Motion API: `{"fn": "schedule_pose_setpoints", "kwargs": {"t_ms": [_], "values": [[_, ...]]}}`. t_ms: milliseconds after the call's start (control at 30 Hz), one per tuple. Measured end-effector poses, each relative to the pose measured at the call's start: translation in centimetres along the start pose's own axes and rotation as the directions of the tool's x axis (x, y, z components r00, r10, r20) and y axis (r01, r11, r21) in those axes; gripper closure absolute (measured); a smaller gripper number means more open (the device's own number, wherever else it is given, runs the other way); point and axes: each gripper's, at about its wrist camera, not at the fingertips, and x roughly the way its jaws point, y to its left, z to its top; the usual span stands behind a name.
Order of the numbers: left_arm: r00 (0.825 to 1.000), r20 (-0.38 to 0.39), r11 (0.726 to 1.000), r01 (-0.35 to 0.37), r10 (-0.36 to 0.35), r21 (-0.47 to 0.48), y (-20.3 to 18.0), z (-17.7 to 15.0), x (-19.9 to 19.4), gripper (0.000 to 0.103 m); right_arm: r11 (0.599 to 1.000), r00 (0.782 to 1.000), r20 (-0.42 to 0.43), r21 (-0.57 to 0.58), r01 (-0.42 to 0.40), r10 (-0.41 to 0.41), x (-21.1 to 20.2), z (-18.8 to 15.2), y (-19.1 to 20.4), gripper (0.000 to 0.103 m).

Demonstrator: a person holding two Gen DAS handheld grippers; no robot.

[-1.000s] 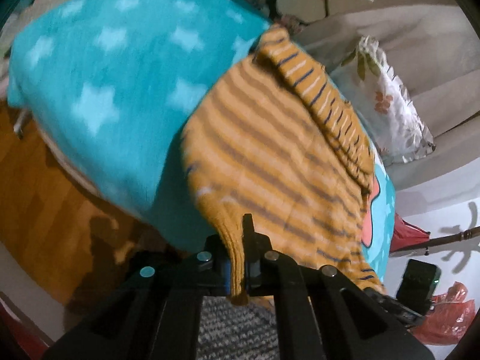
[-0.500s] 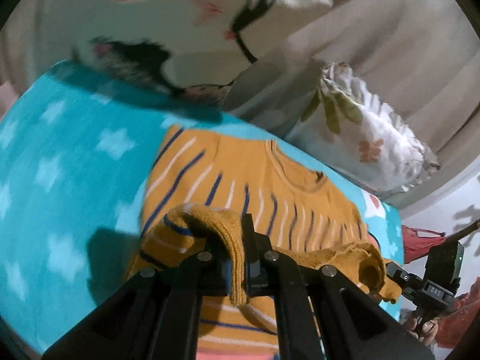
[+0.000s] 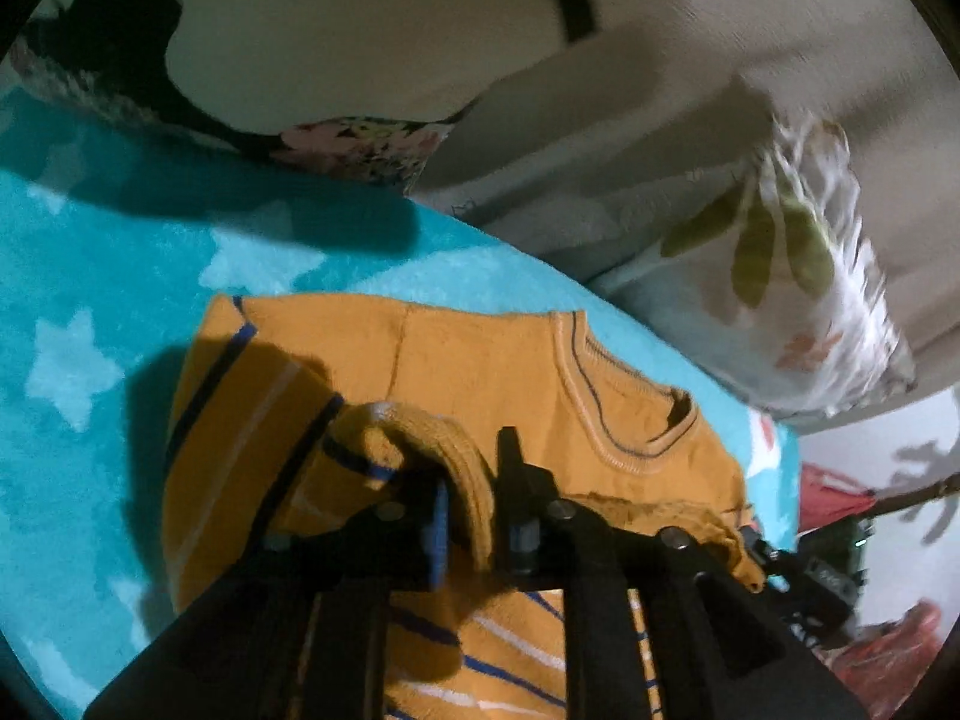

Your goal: Fold small clothes

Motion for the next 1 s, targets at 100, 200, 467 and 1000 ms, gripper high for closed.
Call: {"fn": "schedule_pose_setpoints", "kwargs": {"t_ms": [100, 200, 467, 1000], "values": [[0.999, 0.022, 0.998, 0.039, -0.039, -0.040, 0.9, 0.8, -0.4, 0.065, 0.998, 0.999, 0.016, 0.052, -0.036, 0.035, 0.2, 0.5, -0.5, 0.079], [0.998, 0.060, 0.997, 0.036, -0.033, -0.062, 1.3, 1.5, -1.1, 0.054, 0.992, 0.998, 0.044, 0.114, -0.058, 0.053, 0.4, 0.9, -0.7, 0.071], [0.994, 0.081, 0.998, -0.066, 0.068, -0.025, 2.2, 0.7, -3.5, 0.049, 0.987, 0.997, 0.049, 0.148, -0.064, 0.057, 0.5, 1.4, -0.3, 0.050], [0.924, 0.155, 0.919, -0.371, 0.351, 0.133, 1.8, -7.4, -7.1, 0.043, 0.809, 0.931, 0.141, -0.463, 0.362, -0.336, 0.7, -2.8, 8.7, 0.060]]}}
